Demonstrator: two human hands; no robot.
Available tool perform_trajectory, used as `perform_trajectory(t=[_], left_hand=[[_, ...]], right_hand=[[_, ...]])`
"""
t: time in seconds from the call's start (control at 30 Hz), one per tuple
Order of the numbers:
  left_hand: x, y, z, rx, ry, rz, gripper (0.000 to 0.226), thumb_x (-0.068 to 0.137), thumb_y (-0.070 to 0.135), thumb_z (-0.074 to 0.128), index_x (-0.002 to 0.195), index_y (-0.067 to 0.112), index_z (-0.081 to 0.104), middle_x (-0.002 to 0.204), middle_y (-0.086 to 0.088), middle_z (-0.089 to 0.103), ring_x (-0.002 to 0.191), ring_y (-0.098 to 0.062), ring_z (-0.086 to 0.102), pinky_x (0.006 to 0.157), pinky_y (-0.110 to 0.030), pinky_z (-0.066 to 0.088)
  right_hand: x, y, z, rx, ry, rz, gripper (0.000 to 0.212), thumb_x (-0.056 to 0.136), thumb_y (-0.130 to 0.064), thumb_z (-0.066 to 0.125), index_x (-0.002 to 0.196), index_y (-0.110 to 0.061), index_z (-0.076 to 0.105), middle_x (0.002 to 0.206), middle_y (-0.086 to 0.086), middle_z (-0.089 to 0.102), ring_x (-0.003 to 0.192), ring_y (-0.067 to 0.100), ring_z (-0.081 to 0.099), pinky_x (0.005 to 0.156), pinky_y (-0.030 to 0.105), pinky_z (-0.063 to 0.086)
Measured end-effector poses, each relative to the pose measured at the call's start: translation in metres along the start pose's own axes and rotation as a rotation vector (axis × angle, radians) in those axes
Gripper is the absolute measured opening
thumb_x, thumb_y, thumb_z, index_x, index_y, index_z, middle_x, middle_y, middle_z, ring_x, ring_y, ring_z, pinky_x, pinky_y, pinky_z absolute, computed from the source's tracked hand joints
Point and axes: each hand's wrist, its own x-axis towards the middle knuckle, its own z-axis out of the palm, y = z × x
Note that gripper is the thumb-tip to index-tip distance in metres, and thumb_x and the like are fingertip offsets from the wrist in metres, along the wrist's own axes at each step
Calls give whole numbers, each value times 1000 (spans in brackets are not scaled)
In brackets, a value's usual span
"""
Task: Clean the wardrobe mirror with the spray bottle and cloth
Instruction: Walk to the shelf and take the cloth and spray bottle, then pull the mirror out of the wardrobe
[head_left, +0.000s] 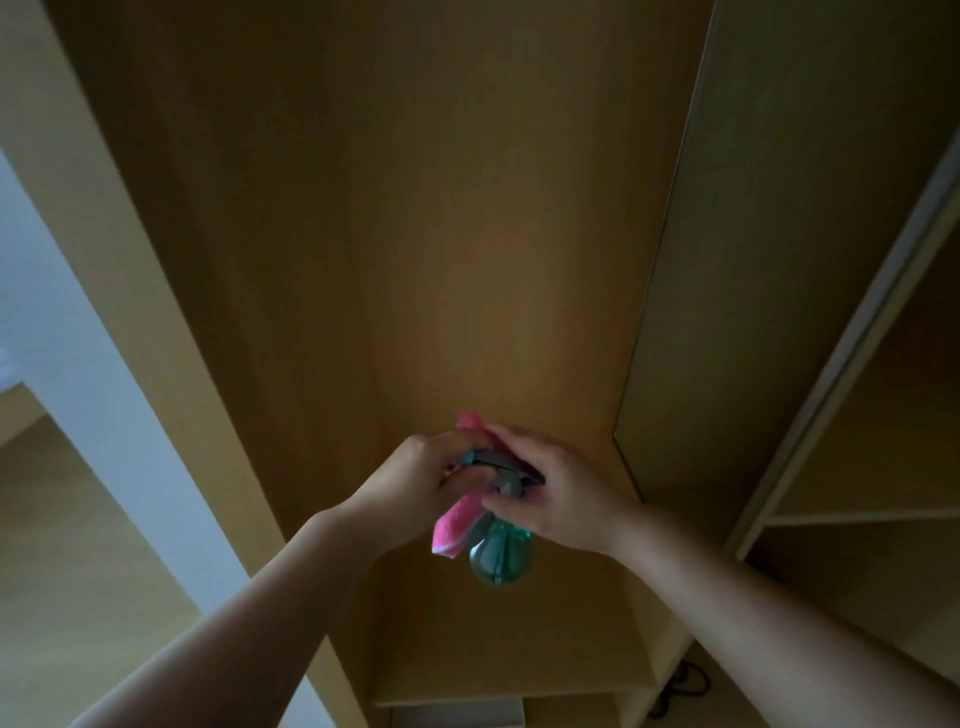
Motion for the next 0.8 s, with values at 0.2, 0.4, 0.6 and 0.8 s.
perform_trajectory(t=[0.2, 0.4, 0.6, 0.8], left_hand=[[55, 94, -98, 39, -14, 53, 20, 91, 23, 64, 93, 43, 64, 88, 23, 68, 82, 2, 65, 72, -17, 52], [86, 136, -130, 152, 51, 86, 22, 92, 29, 61, 85, 49, 57, 77, 20, 65, 70, 7, 61, 57, -10, 46], [115, 158, -122, 157, 135, 125, 28, 92, 24, 62, 78, 47, 56, 71, 17, 62, 65, 10, 58, 52, -7, 41], [137, 173, -111, 160, 145, 122, 30, 91, 24, 62, 74, 47, 54, 71, 19, 60, 66, 13, 56, 51, -6, 41]], right_hand=[[32, -108, -87, -267, 109, 38, 69, 83, -44, 63, 145, -38, 33, 143, -14, 45, 130, 4, 44, 106, 27, 42], [5, -156, -178, -490, 475, 112, 54, 94, -35, 56, 145, -27, 39, 149, -7, 42, 137, 8, 37, 111, 22, 30], [-33, -162, -246, -501, 982, 179, 43, 90, -18, 62, 131, -23, 49, 118, -13, 52, 109, 8, 55, 85, 17, 45], [-44, -143, -281, -459, 1215, 305, 54, 86, -16, 67, 134, -20, 42, 124, 0, 51, 103, 15, 57, 77, 24, 50]])
